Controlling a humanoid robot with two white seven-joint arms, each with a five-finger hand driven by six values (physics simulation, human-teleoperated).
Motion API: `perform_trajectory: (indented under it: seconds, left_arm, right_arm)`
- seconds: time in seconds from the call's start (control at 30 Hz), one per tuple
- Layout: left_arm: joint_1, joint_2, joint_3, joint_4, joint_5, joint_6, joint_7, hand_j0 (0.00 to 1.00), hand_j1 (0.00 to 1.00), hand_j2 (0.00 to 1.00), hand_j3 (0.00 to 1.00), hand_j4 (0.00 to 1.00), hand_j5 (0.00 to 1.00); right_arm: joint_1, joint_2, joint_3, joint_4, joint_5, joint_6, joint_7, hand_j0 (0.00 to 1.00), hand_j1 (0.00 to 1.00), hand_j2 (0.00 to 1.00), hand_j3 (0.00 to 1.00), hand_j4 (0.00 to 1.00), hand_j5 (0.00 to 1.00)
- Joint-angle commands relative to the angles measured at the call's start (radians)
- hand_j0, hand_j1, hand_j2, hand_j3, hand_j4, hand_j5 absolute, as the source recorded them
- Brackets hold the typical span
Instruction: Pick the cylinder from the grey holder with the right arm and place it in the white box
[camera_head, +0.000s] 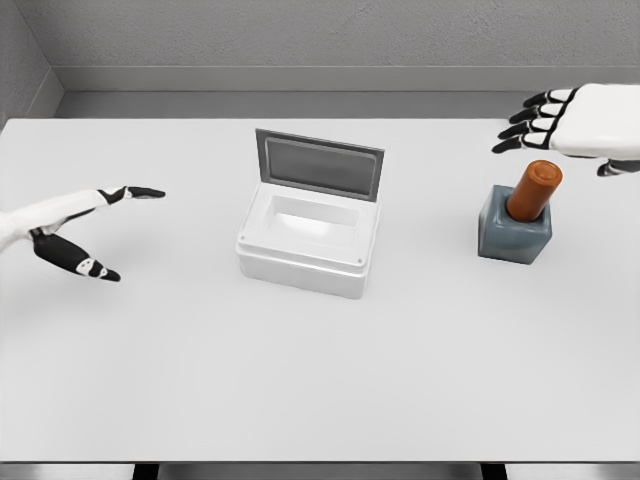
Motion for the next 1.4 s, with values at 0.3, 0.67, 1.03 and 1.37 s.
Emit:
perform_trajectory:
  seconds: [0.3,0.67,1.03,1.37]
  left_arm:
    - [0.005,-0.015,0.001,0.061,0.1,0.002,-0.027,1.0,1.0,1.0,1.0,1.0,1.0]
    - [0.0,-0.044,-0.005,0.075,0.094,0.02,-0.027,1.0,1.0,1.0,1.0,1.0,1.0]
    - [0.003,-0.048,-0.004,0.073,0.091,0.029,-0.027,1.0,1.0,1.0,1.0,1.0,1.0]
    - [0.008,-0.051,-0.005,0.075,0.083,0.017,-0.027,1.0,1.0,1.0,1.0,1.0,1.0]
  right_arm:
    - [0.006,0.047,0.07,0.119,0.026,0.003,-0.001,1.0,1.0,1.0,1.0,1.0,1.0]
    - [-0.005,0.124,0.093,0.194,0.061,0.003,-0.001,1.0,1.0,1.0,1.0,1.0,1.0]
    - [-0.006,0.161,0.107,0.24,0.087,0.003,-0.001,1.0,1.0,1.0,1.0,1.0,1.0]
    - [-0.005,0.167,0.124,0.245,0.087,0.003,-0.001,1.0,1.0,1.0,1.0,1.0,1.0]
